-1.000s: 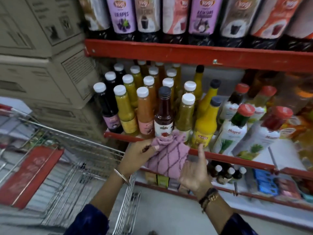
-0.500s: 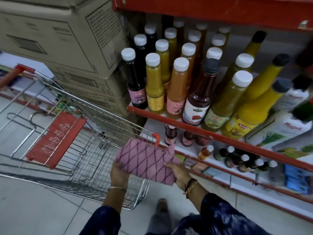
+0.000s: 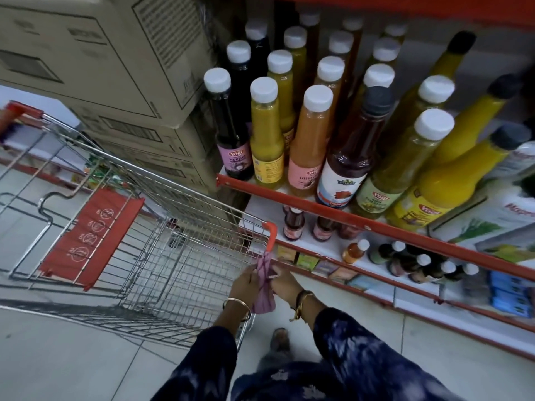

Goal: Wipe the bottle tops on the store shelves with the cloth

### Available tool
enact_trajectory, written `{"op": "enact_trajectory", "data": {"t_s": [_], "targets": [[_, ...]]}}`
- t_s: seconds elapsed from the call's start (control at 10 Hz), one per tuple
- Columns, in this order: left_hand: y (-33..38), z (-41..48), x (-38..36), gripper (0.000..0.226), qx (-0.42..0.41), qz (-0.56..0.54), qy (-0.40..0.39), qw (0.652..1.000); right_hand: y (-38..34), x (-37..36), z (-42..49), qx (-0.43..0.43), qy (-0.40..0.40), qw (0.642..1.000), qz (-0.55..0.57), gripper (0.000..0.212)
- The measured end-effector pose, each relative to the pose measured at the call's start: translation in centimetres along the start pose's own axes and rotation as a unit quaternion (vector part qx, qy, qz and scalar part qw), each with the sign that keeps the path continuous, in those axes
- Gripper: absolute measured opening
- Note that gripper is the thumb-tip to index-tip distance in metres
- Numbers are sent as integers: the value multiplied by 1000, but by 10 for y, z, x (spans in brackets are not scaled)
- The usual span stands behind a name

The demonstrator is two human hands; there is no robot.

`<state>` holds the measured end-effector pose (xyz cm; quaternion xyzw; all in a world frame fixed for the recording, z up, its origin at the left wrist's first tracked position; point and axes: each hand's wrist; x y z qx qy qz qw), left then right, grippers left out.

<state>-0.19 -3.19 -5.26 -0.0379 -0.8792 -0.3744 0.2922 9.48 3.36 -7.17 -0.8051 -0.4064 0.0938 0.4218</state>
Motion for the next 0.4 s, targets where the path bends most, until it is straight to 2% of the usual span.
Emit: {"op": "enact_trajectory", "data": {"t_s": [0.1,0.2,0.3,0.4], "targets": [[13,3,10,31,-42,123,8,991,-9,24,-8,25,27,996,-77,35],[30,1,15,40,-152,198,68,966,-15,45,-24,109,132,973,-158,36],[98,-14,19,49,-344,138,125,921,-59,90,-56,291,267,901,-178,35],[150,-29,23,48,-431,87,118,890,-100,114,-88,402,321,845,-144,32]]}}
Point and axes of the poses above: each hand's wrist, its own z-axis towards the middle knuckle, its own x-axis out of the back of the hand, y = z × x, and after that the axes turned 2 degrees about y, right-handed
